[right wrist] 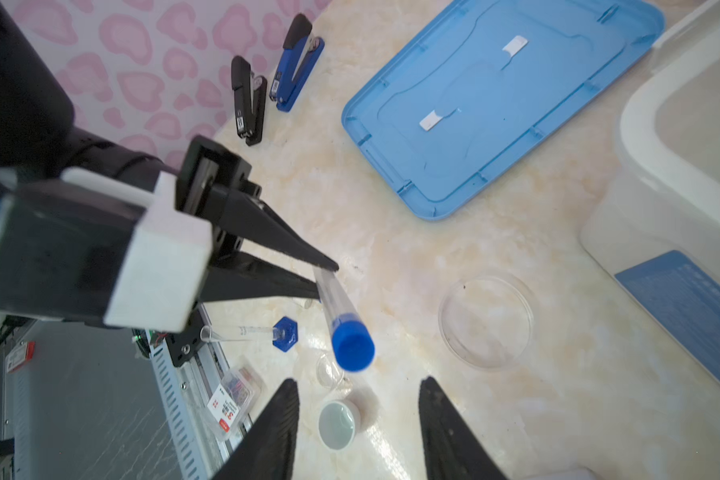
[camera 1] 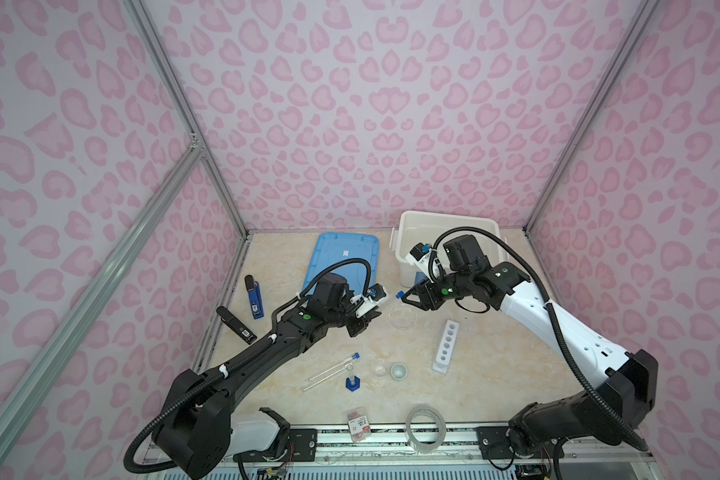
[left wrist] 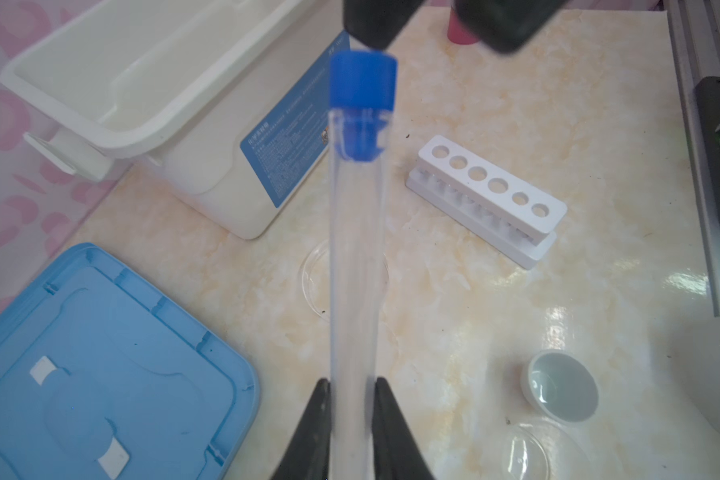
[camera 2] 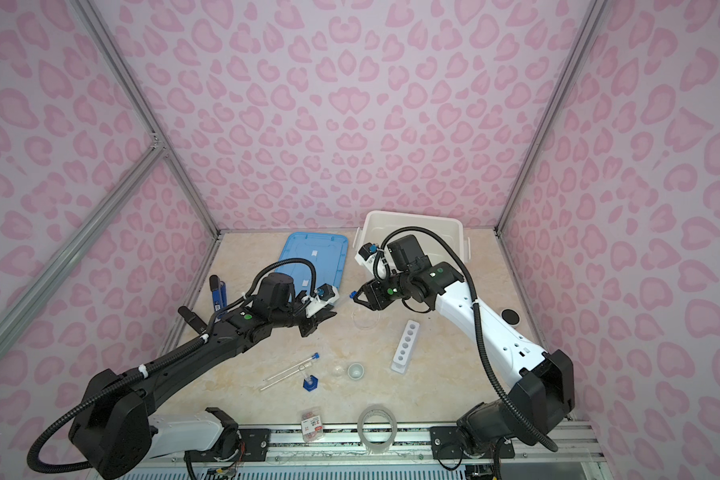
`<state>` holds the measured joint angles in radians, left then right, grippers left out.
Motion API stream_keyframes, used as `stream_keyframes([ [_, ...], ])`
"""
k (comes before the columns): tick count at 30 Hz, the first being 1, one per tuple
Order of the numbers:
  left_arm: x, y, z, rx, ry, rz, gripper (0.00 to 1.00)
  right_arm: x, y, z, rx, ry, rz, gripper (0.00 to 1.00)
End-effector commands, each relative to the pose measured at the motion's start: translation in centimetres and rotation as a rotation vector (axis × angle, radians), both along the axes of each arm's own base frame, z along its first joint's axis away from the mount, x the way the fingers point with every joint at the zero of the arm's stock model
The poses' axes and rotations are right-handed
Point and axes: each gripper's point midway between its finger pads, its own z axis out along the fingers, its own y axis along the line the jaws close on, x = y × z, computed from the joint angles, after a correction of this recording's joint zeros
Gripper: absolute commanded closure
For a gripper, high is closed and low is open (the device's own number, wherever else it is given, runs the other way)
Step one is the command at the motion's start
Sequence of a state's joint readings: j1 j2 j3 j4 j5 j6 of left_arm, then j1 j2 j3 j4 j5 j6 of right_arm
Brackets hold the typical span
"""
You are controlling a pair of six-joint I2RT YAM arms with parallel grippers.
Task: Organize the chemistry lab equipment
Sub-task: 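Raise the tube with left gripper while right gripper closes on its blue cap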
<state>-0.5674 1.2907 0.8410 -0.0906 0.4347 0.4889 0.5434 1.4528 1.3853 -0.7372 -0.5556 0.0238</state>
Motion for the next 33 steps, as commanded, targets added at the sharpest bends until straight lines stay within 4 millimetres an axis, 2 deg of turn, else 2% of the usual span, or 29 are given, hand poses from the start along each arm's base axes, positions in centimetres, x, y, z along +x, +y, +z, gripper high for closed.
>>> stream_keyframes([
  [1,-0.3,-0.5,1.0,-0.059,-0.015,-0.022,0.79,-0.5,0.5,0.2,-0.018,0.001,0.032,0.52],
  [9,-0.5,-0.6,1.4,-0.069,-0.024,-0.028,0.79,-0.9,2.6,-0.1,-0.01,0.009,0.081,0.52],
  [23,-0.6,-0.6,1.2,-0.068,-0.013,-0.032,0.79,0.2,3.8,0.2,0.025,-0.011,0.076,0.7],
  [33,-0.6,-0.5,1.2,-0.065,-0.015,-0.031,0.79,0.0,3.9,-0.3,0.016,-0.002,0.079,0.82],
])
